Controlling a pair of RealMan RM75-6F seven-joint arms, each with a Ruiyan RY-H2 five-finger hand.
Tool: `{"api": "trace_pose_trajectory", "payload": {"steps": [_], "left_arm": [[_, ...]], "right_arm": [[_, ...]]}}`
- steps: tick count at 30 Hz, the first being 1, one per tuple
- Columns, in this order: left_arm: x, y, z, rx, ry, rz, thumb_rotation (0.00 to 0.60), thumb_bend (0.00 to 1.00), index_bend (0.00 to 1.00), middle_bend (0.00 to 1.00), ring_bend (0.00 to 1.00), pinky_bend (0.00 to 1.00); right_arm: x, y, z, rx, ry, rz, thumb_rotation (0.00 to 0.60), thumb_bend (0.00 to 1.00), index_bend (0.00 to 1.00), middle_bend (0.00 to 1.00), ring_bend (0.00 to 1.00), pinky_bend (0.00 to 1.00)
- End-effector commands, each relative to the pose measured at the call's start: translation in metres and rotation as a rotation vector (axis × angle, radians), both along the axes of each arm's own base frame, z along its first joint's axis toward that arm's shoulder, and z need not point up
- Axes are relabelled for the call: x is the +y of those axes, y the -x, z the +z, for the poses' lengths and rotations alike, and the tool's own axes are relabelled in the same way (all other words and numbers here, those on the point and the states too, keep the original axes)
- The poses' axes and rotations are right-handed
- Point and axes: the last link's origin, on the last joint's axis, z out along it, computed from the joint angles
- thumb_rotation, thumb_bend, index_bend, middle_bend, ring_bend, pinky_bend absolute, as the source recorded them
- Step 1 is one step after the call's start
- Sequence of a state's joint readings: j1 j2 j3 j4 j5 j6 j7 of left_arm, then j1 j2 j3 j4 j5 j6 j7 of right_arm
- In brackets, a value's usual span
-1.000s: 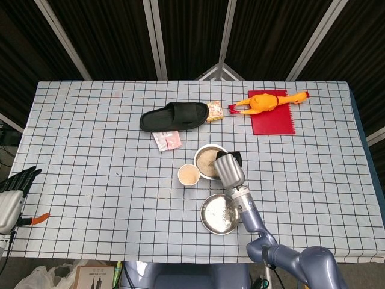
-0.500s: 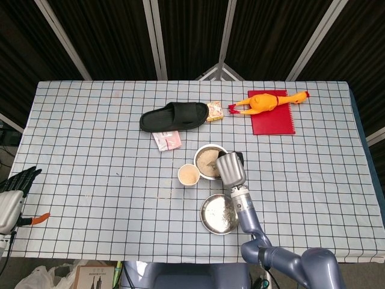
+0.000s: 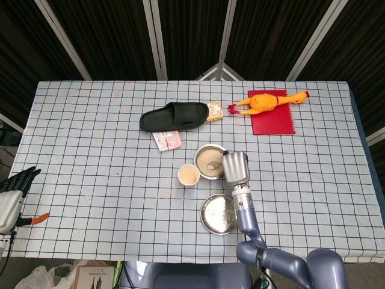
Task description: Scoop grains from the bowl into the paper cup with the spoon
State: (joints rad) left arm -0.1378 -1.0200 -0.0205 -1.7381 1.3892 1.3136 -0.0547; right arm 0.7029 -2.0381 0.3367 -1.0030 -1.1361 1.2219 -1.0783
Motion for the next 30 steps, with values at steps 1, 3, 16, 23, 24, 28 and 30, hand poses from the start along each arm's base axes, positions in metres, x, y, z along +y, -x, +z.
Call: {"api": "trace_pose_trajectory", "payload": {"steps": [1, 3, 16, 23, 24, 28, 30], "left_arm": [[0.0, 0.0, 0.0, -0.001, 0.001, 0.001, 0.6, 0.0, 0.0, 0.0, 0.0, 0.0], [0.0, 0.0, 0.0, -0.001, 0.002, 0.001, 0.6, 0.0, 0.0, 0.0, 0.0, 0.0], [0.0, 0.0, 0.0, -0.001, 0.001, 0.002, 0.6, 0.0, 0.0, 0.0, 0.0, 0.0], [0.0, 0.0, 0.0, -0.001, 0.001, 0.002, 0.6, 0.0, 0.0, 0.0, 0.0, 0.0], [0.0, 0.0, 0.0, -0.001, 0.001, 0.002, 0.6, 0.0, 0.0, 0.0, 0.0, 0.0], [0.0, 0.0, 0.0, -0.001, 0.002, 0.002, 0.6, 0.0, 0.0, 0.0, 0.0, 0.0], [0.001, 0.0, 0.0, -0.002, 0.002, 0.002, 0.6, 0.0, 0.0, 0.0, 0.0, 0.0]], "right_arm": [[0.0, 0.0, 0.002, -0.028, -0.006, -0.034, 0.6, 0.59, 0.68, 0.83, 0.97, 1.0], [-0.001, -0.002, 0.005, -0.05, -0.008, -0.054, 0.6, 0.59, 0.68, 0.83, 0.97, 1.0], [-0.003, -0.015, 0.02, -0.079, 0.003, -0.053, 0.6, 0.59, 0.68, 0.83, 0.97, 1.0], [-0.002, -0.018, 0.026, -0.088, 0.0, -0.067, 0.6, 0.59, 0.68, 0.83, 0.97, 1.0], [-0.002, -0.019, 0.027, -0.09, -0.002, -0.074, 0.6, 0.59, 0.68, 0.83, 0.97, 1.0], [0.001, -0.025, 0.034, -0.107, -0.009, -0.087, 0.6, 0.59, 0.68, 0.83, 0.97, 1.0], [0.003, -0.028, 0.037, -0.109, -0.015, -0.09, 0.6, 0.59, 0.68, 0.83, 0.97, 1.0]]}}
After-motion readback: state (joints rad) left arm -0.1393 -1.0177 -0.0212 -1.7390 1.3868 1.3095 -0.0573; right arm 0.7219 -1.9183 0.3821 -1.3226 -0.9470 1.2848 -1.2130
